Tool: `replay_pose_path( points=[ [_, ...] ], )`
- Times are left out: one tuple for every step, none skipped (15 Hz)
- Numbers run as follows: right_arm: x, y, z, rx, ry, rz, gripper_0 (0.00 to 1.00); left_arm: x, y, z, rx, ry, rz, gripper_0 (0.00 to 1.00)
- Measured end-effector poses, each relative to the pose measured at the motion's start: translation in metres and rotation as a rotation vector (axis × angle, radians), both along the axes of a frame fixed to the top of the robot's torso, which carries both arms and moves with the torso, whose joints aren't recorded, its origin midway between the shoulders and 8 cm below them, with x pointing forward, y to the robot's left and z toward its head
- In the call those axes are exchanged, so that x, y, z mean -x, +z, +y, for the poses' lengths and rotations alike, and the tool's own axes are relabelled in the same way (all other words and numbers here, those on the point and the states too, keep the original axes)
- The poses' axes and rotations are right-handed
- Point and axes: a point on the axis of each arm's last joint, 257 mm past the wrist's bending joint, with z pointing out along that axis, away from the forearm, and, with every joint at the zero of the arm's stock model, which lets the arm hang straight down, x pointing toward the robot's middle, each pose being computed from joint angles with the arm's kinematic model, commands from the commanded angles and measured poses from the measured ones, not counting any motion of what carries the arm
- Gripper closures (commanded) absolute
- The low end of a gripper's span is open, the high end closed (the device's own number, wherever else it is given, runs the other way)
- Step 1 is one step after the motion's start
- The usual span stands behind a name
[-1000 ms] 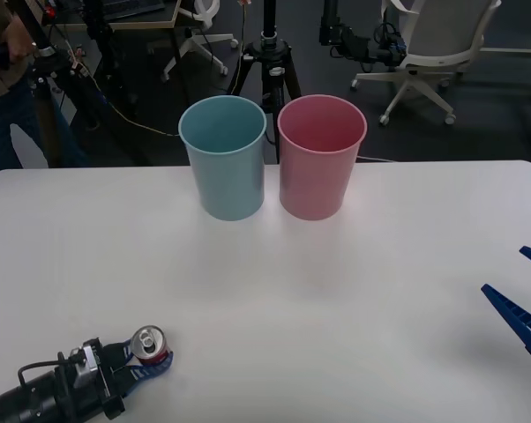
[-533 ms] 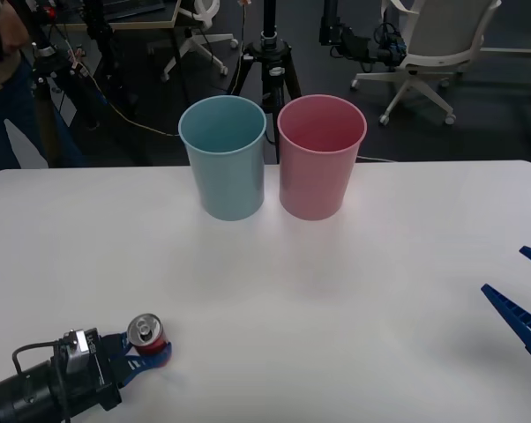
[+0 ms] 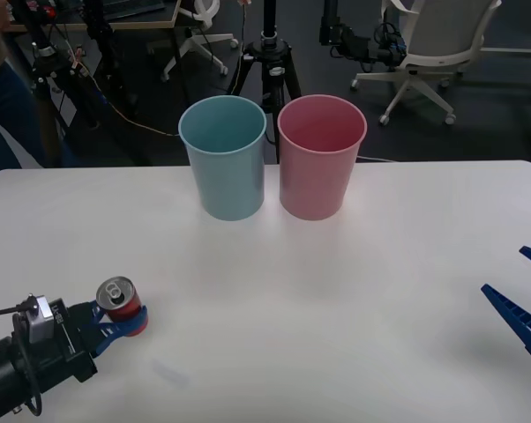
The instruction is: Grasp the object on the table and drop it into the matching bin: aluminum can to the light blue bin, PET bottle to the pink bin.
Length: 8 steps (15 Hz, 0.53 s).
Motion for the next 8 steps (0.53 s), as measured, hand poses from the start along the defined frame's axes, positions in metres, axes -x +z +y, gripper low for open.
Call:
replay_pose_path(
  points=[
    [0.0,0.0,0.0,0.0,0.0,0.0,0.0,0.002,0.011,0.005,-0.021,0.015,-0.017,0.99],
    [0.0,0.0,0.0,0.0,0.0,0.0,0.0,0.004,0.021,0.009,-0.034,0.027,-0.027,1.0],
    [0.0,0.0,0.0,0.0,0.0,0.0,0.0,0.007,0.029,0.014,-0.043,0.039,-0.033,1.0],
    [0.0,0.0,0.0,0.0,0.0,0.0,0.0,0.008,0.038,0.019,-0.055,0.048,-0.044,1.0],
    [0.0,0.0,0.0,0.0,0.0,0.0,0.0,0.009,0.047,0.024,-0.061,0.057,-0.052,1.0],
    [0.0,0.0,0.0,0.0,0.0,0.0,0.0,0.01,0.057,0.028,-0.055,0.064,-0.053,1.0],
    [0.0,0.0,0.0,0.0,0.0,0.0,0.0,0.01,0.066,0.029,-0.043,0.063,-0.046,0.99],
    [0.0,0.0,0.0,0.0,0.0,0.0,0.0,0.009,0.076,0.03,-0.034,0.059,-0.046,1.0]
  ],
)
